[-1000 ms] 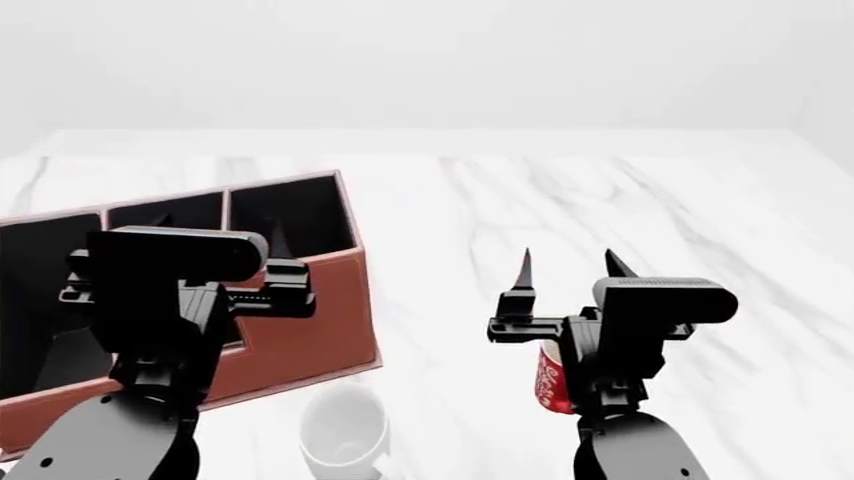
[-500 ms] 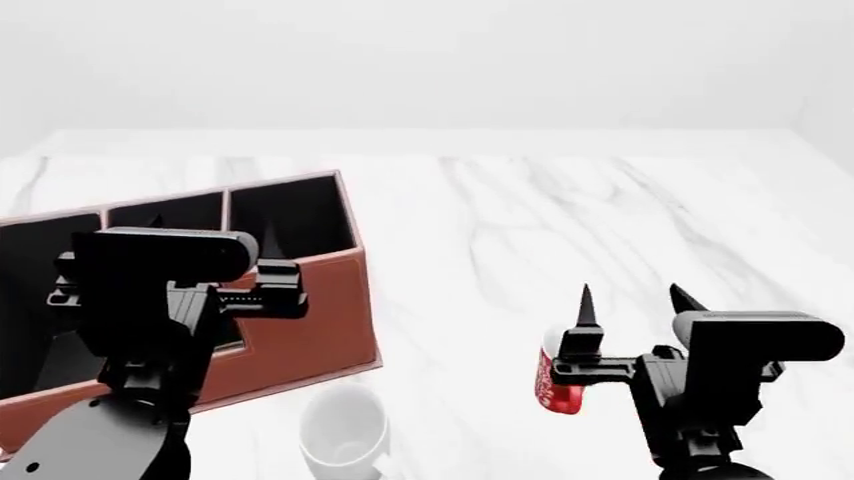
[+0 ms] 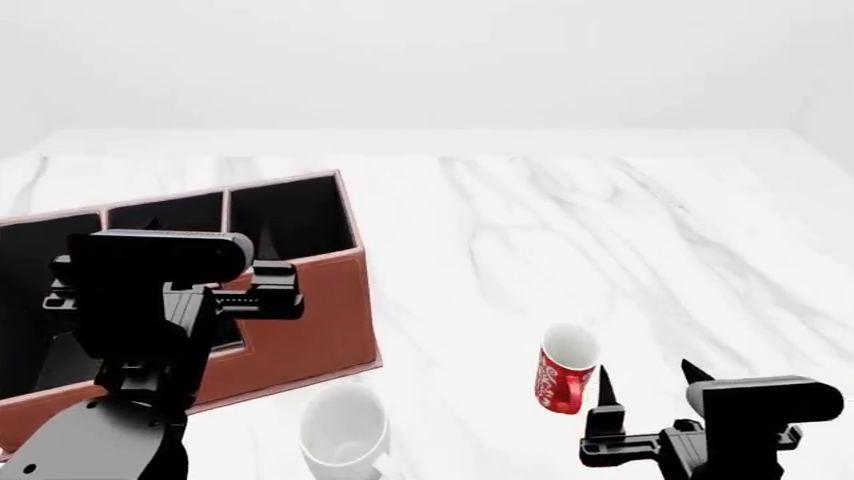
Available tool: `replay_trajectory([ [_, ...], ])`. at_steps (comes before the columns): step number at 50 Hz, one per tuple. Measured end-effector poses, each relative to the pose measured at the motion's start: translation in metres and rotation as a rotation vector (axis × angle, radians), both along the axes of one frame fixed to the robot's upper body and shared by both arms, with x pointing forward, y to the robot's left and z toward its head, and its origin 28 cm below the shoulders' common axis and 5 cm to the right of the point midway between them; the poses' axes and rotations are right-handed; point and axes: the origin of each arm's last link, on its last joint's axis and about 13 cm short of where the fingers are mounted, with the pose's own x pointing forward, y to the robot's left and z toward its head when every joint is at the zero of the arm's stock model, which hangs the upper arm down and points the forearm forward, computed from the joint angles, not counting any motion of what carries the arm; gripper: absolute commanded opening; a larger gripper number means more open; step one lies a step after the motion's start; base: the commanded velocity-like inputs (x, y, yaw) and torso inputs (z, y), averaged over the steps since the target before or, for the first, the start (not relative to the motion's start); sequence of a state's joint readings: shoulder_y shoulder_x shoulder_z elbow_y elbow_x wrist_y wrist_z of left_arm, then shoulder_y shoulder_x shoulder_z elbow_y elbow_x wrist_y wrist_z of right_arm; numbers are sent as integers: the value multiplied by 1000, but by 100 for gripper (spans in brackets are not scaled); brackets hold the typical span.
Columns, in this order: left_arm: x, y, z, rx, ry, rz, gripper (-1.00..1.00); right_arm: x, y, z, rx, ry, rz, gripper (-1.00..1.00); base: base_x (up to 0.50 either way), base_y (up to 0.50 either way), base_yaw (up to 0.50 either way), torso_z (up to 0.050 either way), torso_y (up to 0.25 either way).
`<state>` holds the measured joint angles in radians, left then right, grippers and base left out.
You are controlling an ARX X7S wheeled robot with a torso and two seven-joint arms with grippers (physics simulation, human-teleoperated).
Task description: Pick up the red mug and place it to the right of the caddy.
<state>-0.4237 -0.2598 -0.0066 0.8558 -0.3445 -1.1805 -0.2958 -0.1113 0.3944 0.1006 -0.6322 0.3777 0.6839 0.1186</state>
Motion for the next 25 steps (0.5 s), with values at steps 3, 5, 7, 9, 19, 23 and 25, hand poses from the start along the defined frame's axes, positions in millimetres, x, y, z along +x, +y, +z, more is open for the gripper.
replay_trajectory([
  [3,0,0,0,0,1,1,100,-2,0,-4,-7,17,15,100,0,0,0,0,0],
  [5,1,0,-1,0,1,1,100,-4,0,-6,-12,28,29,100,0,0,0,0,0],
  [7,1,0,-1,0,2,2,100,-6,0,-8,-16,38,45,100,0,0,0,0,0],
  [9,1,0,-1,0,2,2,100,-9,1,-10,-18,49,60,100,0,0,0,0,0],
  [19,2,0,-1,2,3,2,100,-16,2,-18,-22,90,110,100,0,0,0,0,0],
  [23,2,-1,-2,2,4,2,100,-17,2,-21,-20,104,123,100,0,0,0,0,0],
  [25,3,-1,-2,2,4,2,100,-17,3,-23,-20,111,129,100,0,0,0,0,0],
])
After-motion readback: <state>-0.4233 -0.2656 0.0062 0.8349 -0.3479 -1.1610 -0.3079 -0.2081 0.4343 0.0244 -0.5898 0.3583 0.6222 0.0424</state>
